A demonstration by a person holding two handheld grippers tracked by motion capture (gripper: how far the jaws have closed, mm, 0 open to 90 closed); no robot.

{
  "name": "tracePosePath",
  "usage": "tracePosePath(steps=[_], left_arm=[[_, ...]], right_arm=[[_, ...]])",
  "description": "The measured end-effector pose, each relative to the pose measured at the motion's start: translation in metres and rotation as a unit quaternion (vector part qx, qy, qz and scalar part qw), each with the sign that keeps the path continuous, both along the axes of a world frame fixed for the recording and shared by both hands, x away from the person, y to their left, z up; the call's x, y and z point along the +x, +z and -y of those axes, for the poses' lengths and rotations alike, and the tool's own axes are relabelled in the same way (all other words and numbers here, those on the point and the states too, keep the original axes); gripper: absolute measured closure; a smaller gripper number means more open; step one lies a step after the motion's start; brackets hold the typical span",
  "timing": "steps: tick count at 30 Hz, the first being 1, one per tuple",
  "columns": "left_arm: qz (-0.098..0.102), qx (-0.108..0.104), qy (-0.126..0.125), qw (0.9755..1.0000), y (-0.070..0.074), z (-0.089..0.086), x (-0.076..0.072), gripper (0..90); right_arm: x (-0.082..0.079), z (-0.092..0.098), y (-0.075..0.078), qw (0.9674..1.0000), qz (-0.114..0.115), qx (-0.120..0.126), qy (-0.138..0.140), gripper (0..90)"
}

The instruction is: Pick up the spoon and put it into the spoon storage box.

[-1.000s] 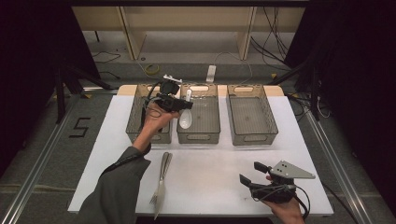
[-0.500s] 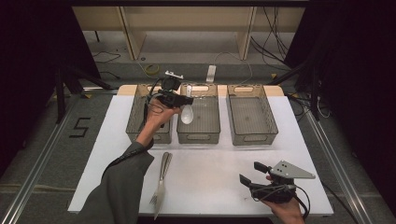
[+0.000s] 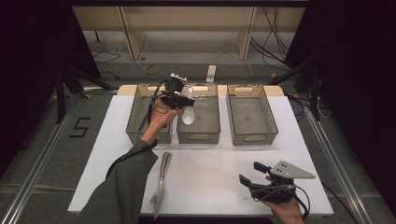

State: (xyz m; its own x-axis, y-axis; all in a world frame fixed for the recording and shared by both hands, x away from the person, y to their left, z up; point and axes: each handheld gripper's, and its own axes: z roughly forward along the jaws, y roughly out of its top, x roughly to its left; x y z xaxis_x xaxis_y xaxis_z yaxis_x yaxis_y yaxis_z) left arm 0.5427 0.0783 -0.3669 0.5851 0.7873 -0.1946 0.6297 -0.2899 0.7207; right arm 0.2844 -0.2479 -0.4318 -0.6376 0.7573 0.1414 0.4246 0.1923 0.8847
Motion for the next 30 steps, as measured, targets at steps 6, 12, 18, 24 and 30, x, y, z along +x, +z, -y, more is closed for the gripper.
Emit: tracePosePath(steps=[6,12,18,24,30], left_arm=[[-0.003,0.006,-0.002,1.0,-0.009,0.001,0.0,76.1],[-0.011,0.018,-0.004,0.9998,-0.019,0.004,-0.001,76.2],[-0.02,0.028,-0.013,0.9993,-0.027,0.005,-0.001,75.8],[-0.037,0.019,-0.006,0.9991,-0.033,0.003,0.0,62.4],[-0.033,0.009,0.0,0.9994,-0.023,-0.003,-0.006,36.0]], right_arm=[[0.0,0.0,0.0,1.0,0.0,0.0,0.0,27.8],[0.0,0.0,0.0,1.0,0.0,-0.001,0.0,27.8],[0.0,0.0,0.0,1.0,0.0,-0.001,0.0,27.8],[0.0,0.0,0.0,1.0,0.0,-0.001,0.0,27.8],[0.0,0.0,0.0,1.0,0.0,-0.001,-0.001,27.8]])
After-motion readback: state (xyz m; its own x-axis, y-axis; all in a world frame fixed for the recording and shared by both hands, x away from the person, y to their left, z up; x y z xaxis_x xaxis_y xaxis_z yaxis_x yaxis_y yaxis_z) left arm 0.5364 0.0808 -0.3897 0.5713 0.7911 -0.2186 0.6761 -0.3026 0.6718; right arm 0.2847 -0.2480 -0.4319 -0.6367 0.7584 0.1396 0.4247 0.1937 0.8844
